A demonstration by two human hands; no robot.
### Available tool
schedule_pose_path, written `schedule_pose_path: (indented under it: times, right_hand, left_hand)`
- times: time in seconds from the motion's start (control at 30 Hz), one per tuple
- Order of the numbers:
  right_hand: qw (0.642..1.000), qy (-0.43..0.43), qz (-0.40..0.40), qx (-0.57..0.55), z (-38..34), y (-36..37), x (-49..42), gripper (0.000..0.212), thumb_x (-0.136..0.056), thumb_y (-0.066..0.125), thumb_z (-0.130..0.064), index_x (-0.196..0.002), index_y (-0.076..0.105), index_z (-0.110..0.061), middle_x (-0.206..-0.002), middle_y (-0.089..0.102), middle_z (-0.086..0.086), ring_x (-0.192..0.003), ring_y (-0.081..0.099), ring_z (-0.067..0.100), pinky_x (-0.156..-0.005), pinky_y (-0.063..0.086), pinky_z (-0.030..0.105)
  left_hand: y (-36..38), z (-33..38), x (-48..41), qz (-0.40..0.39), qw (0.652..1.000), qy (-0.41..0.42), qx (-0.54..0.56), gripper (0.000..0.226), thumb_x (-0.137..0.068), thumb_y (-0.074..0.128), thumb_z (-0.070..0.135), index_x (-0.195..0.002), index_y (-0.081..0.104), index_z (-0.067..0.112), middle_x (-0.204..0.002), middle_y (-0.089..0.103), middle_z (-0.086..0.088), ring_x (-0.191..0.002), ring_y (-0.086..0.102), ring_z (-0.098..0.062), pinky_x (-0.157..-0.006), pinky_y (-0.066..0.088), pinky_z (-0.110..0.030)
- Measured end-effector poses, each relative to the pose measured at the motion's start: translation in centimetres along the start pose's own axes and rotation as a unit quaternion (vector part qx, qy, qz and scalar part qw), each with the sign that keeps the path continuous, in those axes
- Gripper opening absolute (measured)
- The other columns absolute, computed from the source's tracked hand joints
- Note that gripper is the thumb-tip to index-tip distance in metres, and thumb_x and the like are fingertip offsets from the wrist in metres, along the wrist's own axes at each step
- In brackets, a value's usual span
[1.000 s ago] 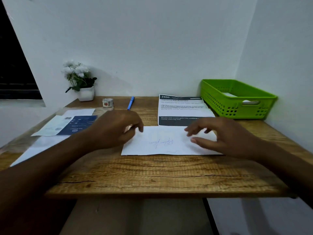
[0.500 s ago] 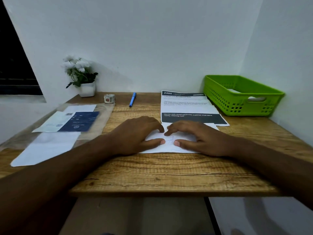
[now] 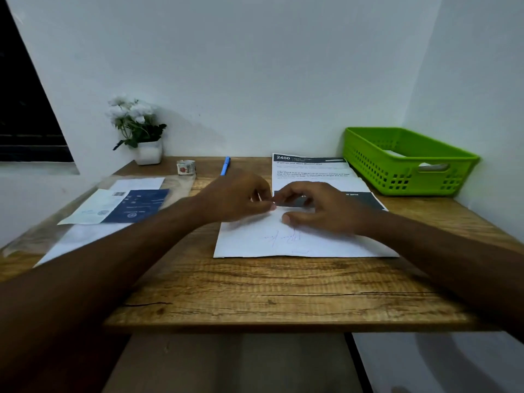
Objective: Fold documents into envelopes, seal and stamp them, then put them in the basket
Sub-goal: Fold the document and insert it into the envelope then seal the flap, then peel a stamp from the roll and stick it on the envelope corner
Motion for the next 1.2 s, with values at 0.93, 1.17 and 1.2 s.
schedule_pose_path:
  times: [0.93, 1.17, 1.2]
  right_hand:
    - [0.994, 0.018, 0.013, 0.108, -3.3, 8.4, -21.3, 0.038, -0.093, 0.055, -0.020, -0.130, 0.056, -0.022, -0.115, 0.064, 0.001, -0.103, 0.059, 0.018, -0.075, 0.040, 0.029]
    - [0.983, 0.038, 0.059, 0.168, -3.0, 9.0, -23.0, 0.022, -0.096, 0.054, -0.030, -0.116, 0.064, -0.030, -0.118, 0.066, -0.003, -0.105, 0.060, 0.019, -0.076, 0.041, 0.029]
    - [0.983, 0.042, 0.066, 0.164, -2.9, 8.9, -23.1, 0.016, -0.095, 0.056, -0.032, -0.108, 0.066, -0.030, -0.113, 0.067, -0.005, -0.102, 0.061, 0.018, -0.075, 0.041, 0.029]
  left_hand:
    - [-4.8, -18.9, 4.3, 0.266, 0.895, -0.353, 0.058, 0.023, -0.084, 0.062, 0.007, -0.106, 0.068, 0.007, -0.103, 0.070, -0.009, -0.098, 0.063, -0.022, -0.086, 0.047, -0.029]
    - [-4.5, -19.9, 4.1, 0.249, 0.900, -0.352, 0.064, 0.029, -0.084, 0.065, 0.007, -0.112, 0.065, 0.004, -0.106, 0.068, -0.012, -0.100, 0.062, -0.024, -0.088, 0.047, -0.031]
    - [-4.4, -19.9, 4.0, 0.245, 0.901, -0.352, 0.065, 0.030, -0.084, 0.065, 0.007, -0.114, 0.064, 0.004, -0.107, 0.068, -0.012, -0.100, 0.062, -0.023, -0.087, 0.047, -0.031]
Point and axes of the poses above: each hand's wrist, its own x-axis away from the middle knuckle, its own y-axis out of the palm, z = x × y, the point moved 5 cm from there along -x, towards the middle knuckle
